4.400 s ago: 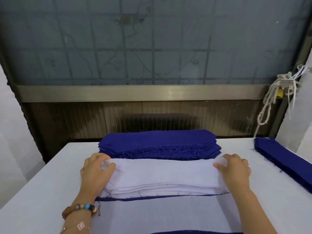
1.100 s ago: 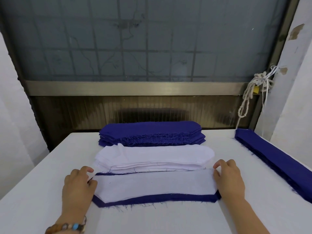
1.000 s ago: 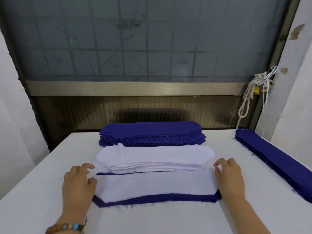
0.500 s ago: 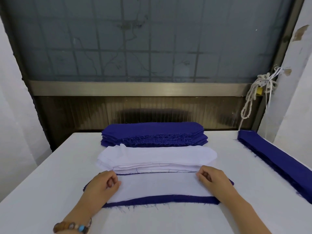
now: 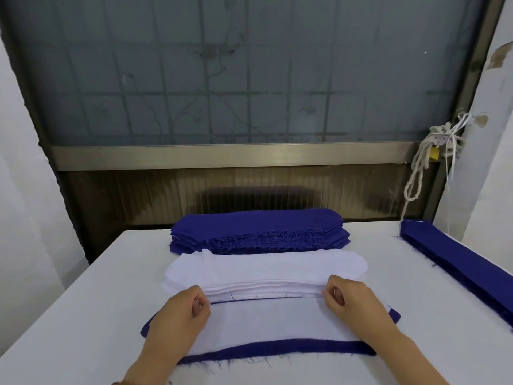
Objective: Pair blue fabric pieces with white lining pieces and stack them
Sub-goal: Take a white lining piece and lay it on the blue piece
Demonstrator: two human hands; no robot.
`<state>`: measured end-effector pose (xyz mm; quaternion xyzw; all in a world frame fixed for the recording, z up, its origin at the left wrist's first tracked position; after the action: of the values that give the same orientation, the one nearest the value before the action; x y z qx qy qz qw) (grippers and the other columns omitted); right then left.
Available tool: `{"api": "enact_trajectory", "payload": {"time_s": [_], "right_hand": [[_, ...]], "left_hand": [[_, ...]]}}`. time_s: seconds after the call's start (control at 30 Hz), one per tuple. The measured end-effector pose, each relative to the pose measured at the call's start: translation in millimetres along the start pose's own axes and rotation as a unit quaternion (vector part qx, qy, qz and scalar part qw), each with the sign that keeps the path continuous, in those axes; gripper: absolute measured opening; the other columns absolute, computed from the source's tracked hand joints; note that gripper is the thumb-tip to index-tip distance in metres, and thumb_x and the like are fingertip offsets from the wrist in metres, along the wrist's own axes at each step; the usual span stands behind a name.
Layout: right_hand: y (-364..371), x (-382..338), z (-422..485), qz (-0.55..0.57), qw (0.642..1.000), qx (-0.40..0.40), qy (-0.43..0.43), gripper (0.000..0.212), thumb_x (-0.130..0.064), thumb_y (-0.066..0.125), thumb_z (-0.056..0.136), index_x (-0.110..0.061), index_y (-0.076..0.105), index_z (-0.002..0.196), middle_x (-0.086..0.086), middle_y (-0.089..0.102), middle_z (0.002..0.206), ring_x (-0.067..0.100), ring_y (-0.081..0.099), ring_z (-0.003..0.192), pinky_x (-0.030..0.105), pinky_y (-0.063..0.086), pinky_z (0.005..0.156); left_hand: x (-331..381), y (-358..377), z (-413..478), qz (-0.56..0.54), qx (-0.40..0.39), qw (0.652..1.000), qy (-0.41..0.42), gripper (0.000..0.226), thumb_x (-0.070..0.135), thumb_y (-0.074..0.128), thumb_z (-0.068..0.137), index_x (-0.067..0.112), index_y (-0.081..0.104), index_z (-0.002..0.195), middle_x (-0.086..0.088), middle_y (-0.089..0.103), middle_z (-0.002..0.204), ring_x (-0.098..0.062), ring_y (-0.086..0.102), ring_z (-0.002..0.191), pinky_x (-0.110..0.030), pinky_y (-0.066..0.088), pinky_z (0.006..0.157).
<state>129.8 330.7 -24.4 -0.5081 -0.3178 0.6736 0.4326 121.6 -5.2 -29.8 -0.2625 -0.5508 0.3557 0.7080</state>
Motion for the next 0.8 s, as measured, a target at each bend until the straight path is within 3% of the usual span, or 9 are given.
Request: {"api": "enact_trajectory", "payload": {"time_s": [0.13, 0.23, 0.33, 0.47, 0.67, 0.8], "right_hand": [[-4.1, -24.4, 24.7, 0.055, 0.995, 0.055, -0.067, 0.022, -0.023, 0.056, 0.094, -0.023, 0.047, 0.074, -0.01, 0.047, 0.064, 0.009, 0.042, 0.059, 0.019, 0.037, 0.058], [-4.9, -44.5, 53.0, 0.037, 0.989, 0.083, -0.121, 0.006, -0.019, 0.056, 0.095, -0.025, 0.057, 0.095, -0.013, 0.052, 0.09, 0.005, 0.047, 0.083, 0.015, 0.04, 0.074], [-2.0, -59.1, 86.2, 0.016, 0.985, 0.103, -0.135, 0.025, -0.019, 0.054, 0.096, -0.025, 0.056, 0.12, -0.012, 0.049, 0.115, 0.005, 0.043, 0.102, 0.014, 0.038, 0.088], [9.7, -79.0, 129.3, -0.01, 0.985, 0.077, -0.155, 0.035, -0.019, 0.047, 0.099, -0.024, 0.048, 0.134, -0.009, 0.046, 0.129, 0.008, 0.042, 0.113, 0.017, 0.036, 0.097], [45.4, -92.3, 182.4, -0.025, 0.989, -0.016, -0.142, 0.034, -0.021, 0.035, 0.105, -0.022, 0.05, 0.135, -0.003, 0.049, 0.134, 0.015, 0.044, 0.12, 0.024, 0.039, 0.099], [52.4, -93.2, 206.9, -0.024, 0.992, -0.016, -0.119, 0.026, -0.019, 0.038, 0.104, -0.018, 0.058, 0.12, 0.0, 0.053, 0.121, 0.017, 0.05, 0.111, 0.028, 0.044, 0.092]], "left_hand": [[22.2, -0.6, 27.2, 0.004, 0.071, 0.996, 0.045, 0.017, 0.021, 0.063, 0.089, 0.032, 0.054, 0.079, 0.013, 0.056, 0.079, -0.006, 0.055, 0.076, -0.016, 0.045, 0.064], [39.3, -1.8, 55.7, 0.013, 0.116, 0.988, 0.101, 0.019, 0.016, 0.066, 0.088, 0.03, 0.059, 0.098, 0.015, 0.053, 0.098, -0.006, 0.05, 0.091, -0.015, 0.039, 0.078], [51.8, -0.8, 89.5, 0.031, 0.133, 0.982, 0.131, 0.03, 0.012, 0.065, 0.088, 0.02, 0.063, 0.117, 0.008, 0.056, 0.116, -0.009, 0.047, 0.106, -0.021, 0.043, 0.09], [58.4, 5.4, 134.1, 0.06, 0.103, 0.985, 0.128, 0.037, 0.017, 0.055, 0.096, 0.022, 0.054, 0.132, 0.008, 0.052, 0.133, -0.009, 0.044, 0.123, -0.024, 0.039, 0.102], [54.9, 24.3, 176.2, 0.087, 0.072, 0.987, 0.111, 0.033, 0.026, 0.043, 0.102, 0.023, 0.052, 0.133, 0.007, 0.053, 0.128, -0.009, 0.05, 0.115, -0.024, 0.044, 0.096], [47.7, 31.3, 195.7, 0.101, 0.079, 0.987, 0.092, 0.036, 0.03, 0.041, 0.102, 0.023, 0.048, 0.137, 0.003, 0.058, 0.121, -0.012, 0.053, 0.11, -0.026, 0.046, 0.094]]}}
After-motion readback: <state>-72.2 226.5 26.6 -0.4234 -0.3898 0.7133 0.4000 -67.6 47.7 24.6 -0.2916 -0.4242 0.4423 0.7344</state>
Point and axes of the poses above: each hand's wrist, its own z-axis towards the middle knuckle, its own y-axis out of the palm, x = y × z, the point moved 5 cm from there along z, towards the middle knuckle
